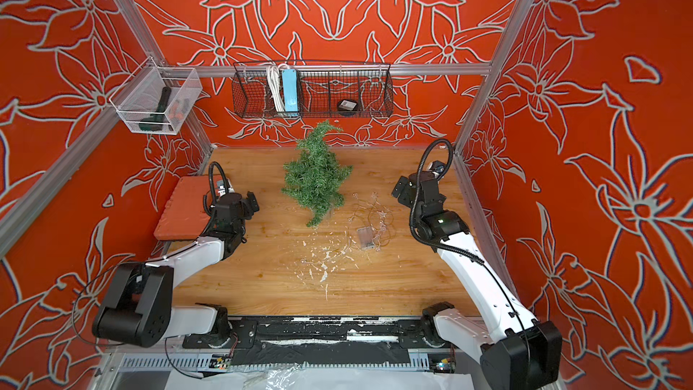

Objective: Remove string lights from the small christmas tree
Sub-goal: Place the light string at the center of the board, then reset both arms

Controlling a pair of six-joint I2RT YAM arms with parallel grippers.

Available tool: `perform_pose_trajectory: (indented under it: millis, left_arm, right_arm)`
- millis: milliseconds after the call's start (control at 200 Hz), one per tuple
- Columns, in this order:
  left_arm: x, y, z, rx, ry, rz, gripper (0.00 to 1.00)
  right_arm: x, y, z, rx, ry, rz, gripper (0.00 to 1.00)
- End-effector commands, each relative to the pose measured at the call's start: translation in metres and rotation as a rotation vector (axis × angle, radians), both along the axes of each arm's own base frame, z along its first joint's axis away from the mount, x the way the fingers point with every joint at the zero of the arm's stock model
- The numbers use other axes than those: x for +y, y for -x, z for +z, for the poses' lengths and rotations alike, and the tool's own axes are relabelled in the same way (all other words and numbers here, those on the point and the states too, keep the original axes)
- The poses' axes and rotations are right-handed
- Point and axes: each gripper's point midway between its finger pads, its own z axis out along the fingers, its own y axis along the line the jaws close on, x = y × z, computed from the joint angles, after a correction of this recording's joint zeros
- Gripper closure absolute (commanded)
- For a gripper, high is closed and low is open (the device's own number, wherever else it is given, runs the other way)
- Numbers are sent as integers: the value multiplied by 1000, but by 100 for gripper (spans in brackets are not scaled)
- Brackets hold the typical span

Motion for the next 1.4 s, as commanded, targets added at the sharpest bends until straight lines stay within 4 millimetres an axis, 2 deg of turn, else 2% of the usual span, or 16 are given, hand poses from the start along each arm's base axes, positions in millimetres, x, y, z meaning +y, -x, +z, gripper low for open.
perform_pose_trajectory:
  millis: [0,155,230,300,325,360,480,575,691,741,931,1011,1141,1261,1316,1396]
  left_arm:
    - [5,7,-5,-48,-25,14,2]
    - [-8,27,-9,-180,-23,-93,3]
    - [-19,28,-11,-169,-22,-166,2]
    - [-46,41,-11,-229,-29,-351,2]
    - [-53,44,-6,-273,-51,-399,2]
    - [-56,40,-13,-232,-53,-409,2]
    - [-49,39,-13,-228,-34,-377,2]
    - [-44,41,-12,-235,-32,-346,2]
    - [-44,40,-12,-235,-32,-347,2]
    - [-44,40,-12,-234,-32,-347,2]
    - [-45,40,-12,-233,-32,-349,2]
    - [-44,40,-12,-233,-32,-347,2]
    - [-44,40,-12,-231,-32,-347,2]
    - [-45,40,-12,-233,-32,-349,2]
    - [-45,40,-12,-233,-32,-347,2]
    - [-45,40,-12,-233,-32,-348,2]
  right_arm:
    - [-17,3,-9,11,64,-62,1]
    - [-13,-2,-10,-21,97,-17,1]
    - [-9,-6,-8,-55,146,38,1]
    - [-10,-9,-1,-77,217,64,1]
    - [-13,-9,0,-81,244,57,1]
    - [-19,-10,0,-82,291,40,2]
    - [-44,-13,2,-153,481,-44,2]
    - [-72,-9,-23,-86,604,-117,2]
    - [-96,1,-70,72,682,-175,2]
    - [-95,0,-90,94,671,-153,2]
    - [-89,-16,-134,-10,570,-99,2]
    - [-72,-29,-144,34,566,29,2]
    - [-72,-36,-146,35,532,65,3]
    - [-69,-26,-148,-41,499,90,4]
    - [-68,-21,-145,-155,520,77,2]
    - [-69,-17,-153,-63,498,89,2]
